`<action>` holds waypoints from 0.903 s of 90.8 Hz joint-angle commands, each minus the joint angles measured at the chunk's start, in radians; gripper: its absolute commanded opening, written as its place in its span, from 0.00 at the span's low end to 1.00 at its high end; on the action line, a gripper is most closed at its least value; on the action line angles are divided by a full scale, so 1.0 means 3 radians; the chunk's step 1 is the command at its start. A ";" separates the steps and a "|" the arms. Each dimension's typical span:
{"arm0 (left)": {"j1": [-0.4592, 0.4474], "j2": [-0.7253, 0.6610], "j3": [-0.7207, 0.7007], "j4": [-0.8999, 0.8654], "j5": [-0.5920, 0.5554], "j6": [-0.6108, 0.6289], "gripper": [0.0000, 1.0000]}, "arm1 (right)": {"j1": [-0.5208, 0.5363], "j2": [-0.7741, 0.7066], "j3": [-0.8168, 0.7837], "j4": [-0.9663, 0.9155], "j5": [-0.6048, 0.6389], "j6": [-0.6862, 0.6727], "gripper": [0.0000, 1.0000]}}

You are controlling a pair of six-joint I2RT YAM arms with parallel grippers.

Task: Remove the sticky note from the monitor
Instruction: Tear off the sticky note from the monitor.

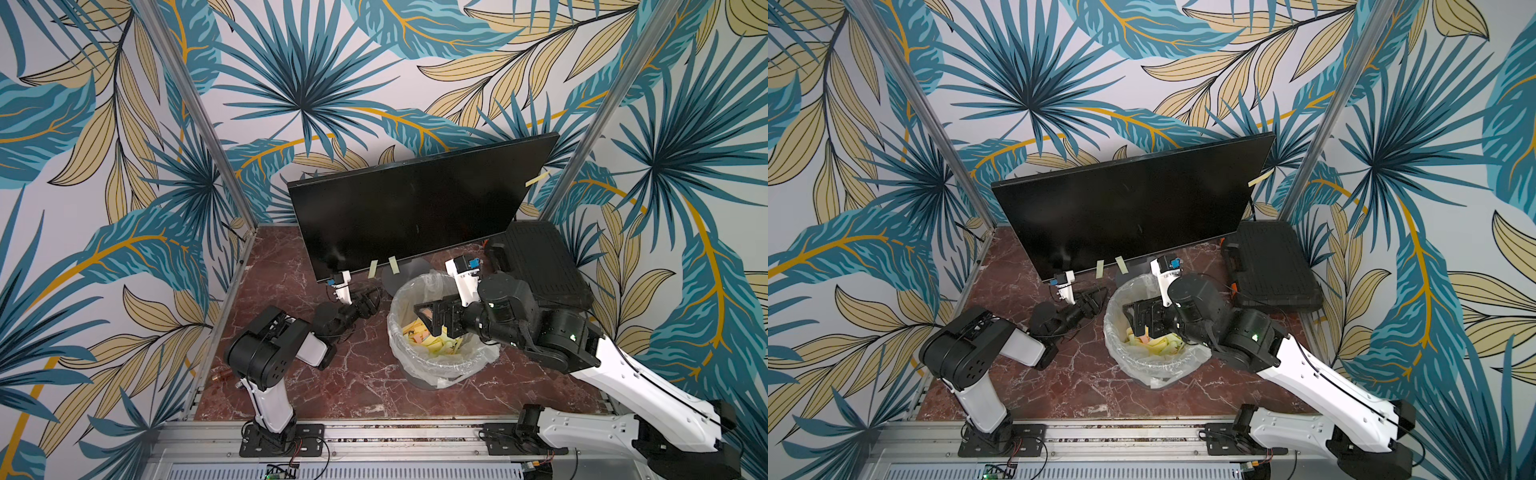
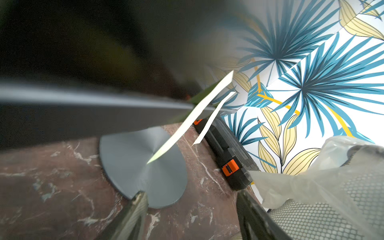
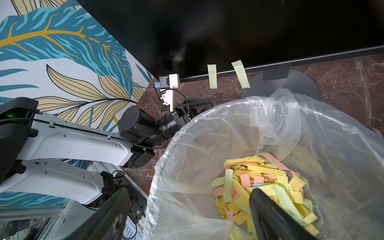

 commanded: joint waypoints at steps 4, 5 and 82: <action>0.0021 0.0005 -0.0019 0.0039 -0.0071 0.0109 0.73 | -0.0009 0.0003 0.0012 -0.0013 0.0039 -0.0020 0.93; 0.0020 0.0010 -0.0008 0.0037 -0.0068 0.0116 0.73 | -0.0009 0.0004 0.0011 -0.0016 0.0039 -0.0018 0.93; 0.0242 0.0263 0.0516 0.0041 0.0035 0.0170 0.57 | -0.0009 -0.0082 0.0100 -0.0270 0.0136 -0.0023 0.93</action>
